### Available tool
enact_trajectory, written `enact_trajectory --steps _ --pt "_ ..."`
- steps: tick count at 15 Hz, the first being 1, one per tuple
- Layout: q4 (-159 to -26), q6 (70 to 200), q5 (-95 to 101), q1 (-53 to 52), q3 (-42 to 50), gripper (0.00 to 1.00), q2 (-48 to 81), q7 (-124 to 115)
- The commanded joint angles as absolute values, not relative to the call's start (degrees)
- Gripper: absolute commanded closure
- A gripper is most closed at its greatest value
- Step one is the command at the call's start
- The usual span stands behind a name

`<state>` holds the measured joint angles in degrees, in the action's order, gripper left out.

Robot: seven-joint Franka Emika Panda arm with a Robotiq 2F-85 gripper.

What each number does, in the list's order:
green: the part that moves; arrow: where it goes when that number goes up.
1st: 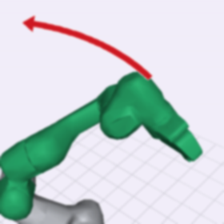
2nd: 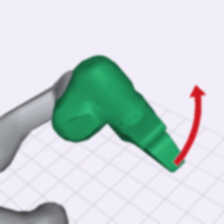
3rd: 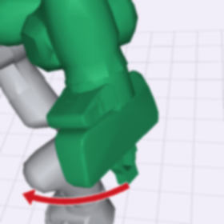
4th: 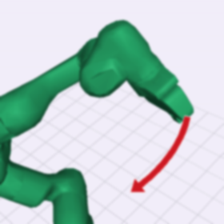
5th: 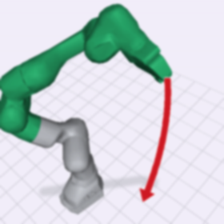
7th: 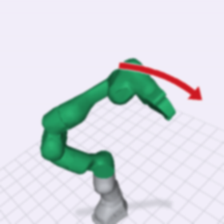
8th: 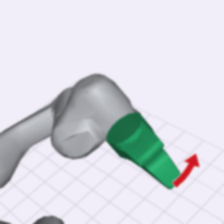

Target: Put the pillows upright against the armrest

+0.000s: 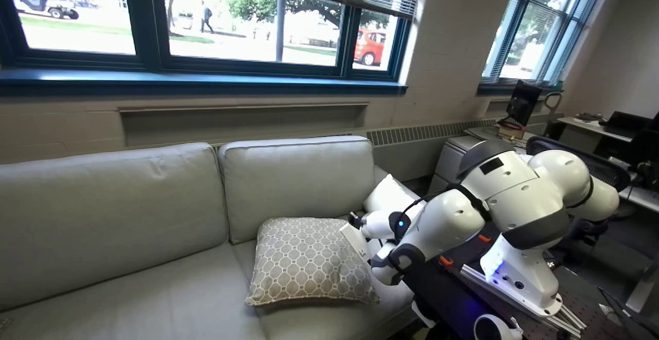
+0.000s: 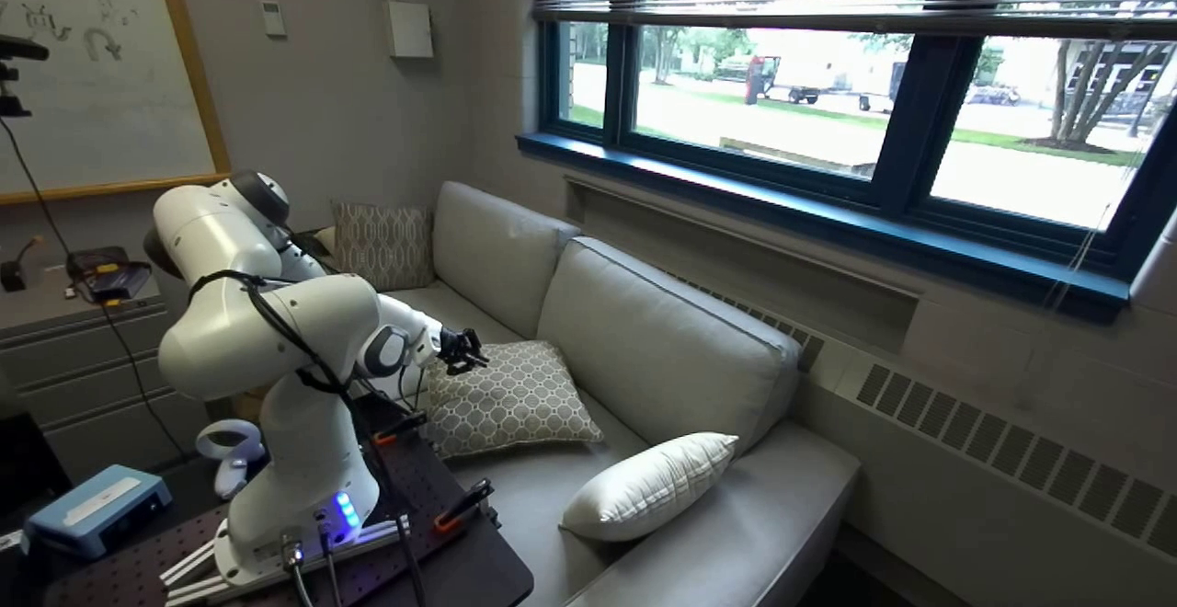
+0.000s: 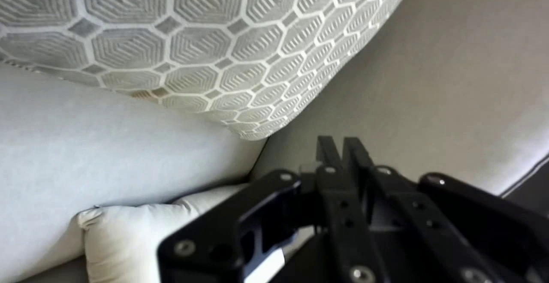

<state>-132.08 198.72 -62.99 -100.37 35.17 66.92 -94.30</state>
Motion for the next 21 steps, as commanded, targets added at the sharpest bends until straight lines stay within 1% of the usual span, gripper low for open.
enact_trajectory --steps 1,2,4,5,9,10,13,14,15,21 --pt "-135.74 198.63 -61.78 -104.4 37.79 0.96 65.25 -98.05" --pt "-135.87 198.59 -61.39 -104.72 38.04 1.0 65.34 -97.96" --pt "-135.72 198.56 -59.5 -104.67 38.03 0.99 64.37 -97.45" --pt "-135.23 198.55 -55.91 -103.81 37.62 1.0 62.39 -97.44" --pt "-133.89 198.55 -36.73 -99.18 37.13 0.95 56.11 -96.92" --pt "-133.35 198.55 -32.18 -96.93 36.53 0.96 54.68 -95.68" --pt "-131.42 198.43 -17.86 -88.15 34.02 0.96 51.17 -92.74" --pt "-129.83 198.41 -19.03 -83.54 30.81 0.97 49.88 -85.63" --pt "-129.3 198.41 -10.08 -80.44 31.06 0.96 49.66 -88.93" --pt "-123.37 198.41 19.13 -53.37 17.27 0.97 46.46 -83.0"
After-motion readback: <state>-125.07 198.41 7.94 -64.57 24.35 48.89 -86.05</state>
